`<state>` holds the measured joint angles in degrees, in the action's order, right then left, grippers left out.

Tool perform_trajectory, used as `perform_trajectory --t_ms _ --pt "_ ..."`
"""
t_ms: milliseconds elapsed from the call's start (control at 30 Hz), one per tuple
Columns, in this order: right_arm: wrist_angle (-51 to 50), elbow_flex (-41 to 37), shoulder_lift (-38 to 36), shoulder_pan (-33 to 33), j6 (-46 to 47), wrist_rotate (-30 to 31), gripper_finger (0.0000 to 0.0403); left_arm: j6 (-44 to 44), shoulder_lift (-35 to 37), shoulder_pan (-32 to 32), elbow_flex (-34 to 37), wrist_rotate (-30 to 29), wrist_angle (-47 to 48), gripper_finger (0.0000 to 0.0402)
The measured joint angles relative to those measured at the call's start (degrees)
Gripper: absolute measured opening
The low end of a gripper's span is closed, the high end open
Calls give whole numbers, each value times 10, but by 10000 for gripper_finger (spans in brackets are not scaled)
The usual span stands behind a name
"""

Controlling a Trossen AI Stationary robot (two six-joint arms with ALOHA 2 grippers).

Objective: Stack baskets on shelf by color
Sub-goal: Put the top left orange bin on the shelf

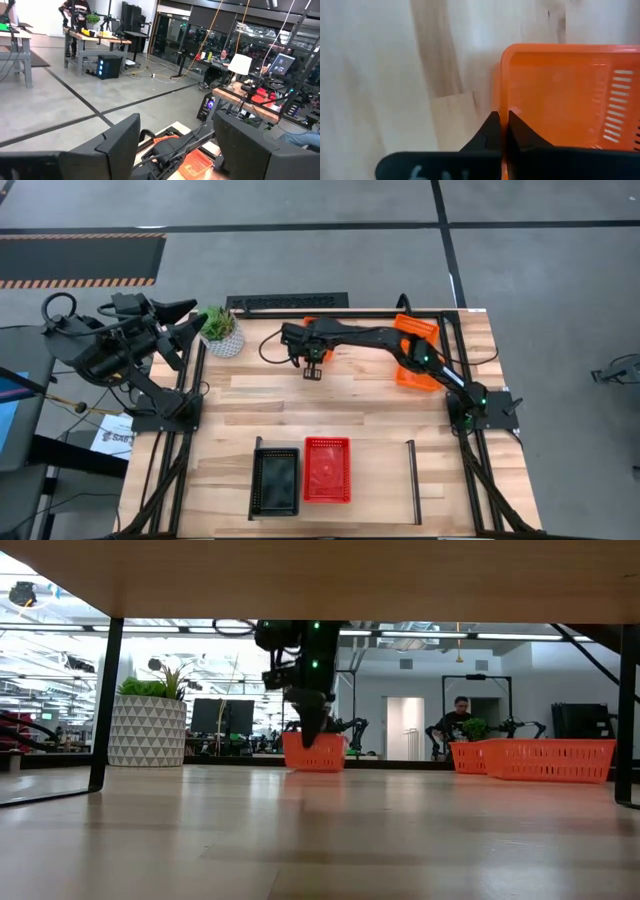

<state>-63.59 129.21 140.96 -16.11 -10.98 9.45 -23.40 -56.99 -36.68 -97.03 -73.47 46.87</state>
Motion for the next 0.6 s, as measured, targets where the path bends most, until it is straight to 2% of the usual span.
perform_trajectory --t_ms 267,500,600 --pt "-52 19 -55 12 22 -6 3 0 0 0 0 0 0 242" --pt "-107 24 -188 52 91 -5 2 2 3 0 0 1 0 242" --pt "-154 24 -254 88 155 22 2 2 5 0 0 1 0 242"
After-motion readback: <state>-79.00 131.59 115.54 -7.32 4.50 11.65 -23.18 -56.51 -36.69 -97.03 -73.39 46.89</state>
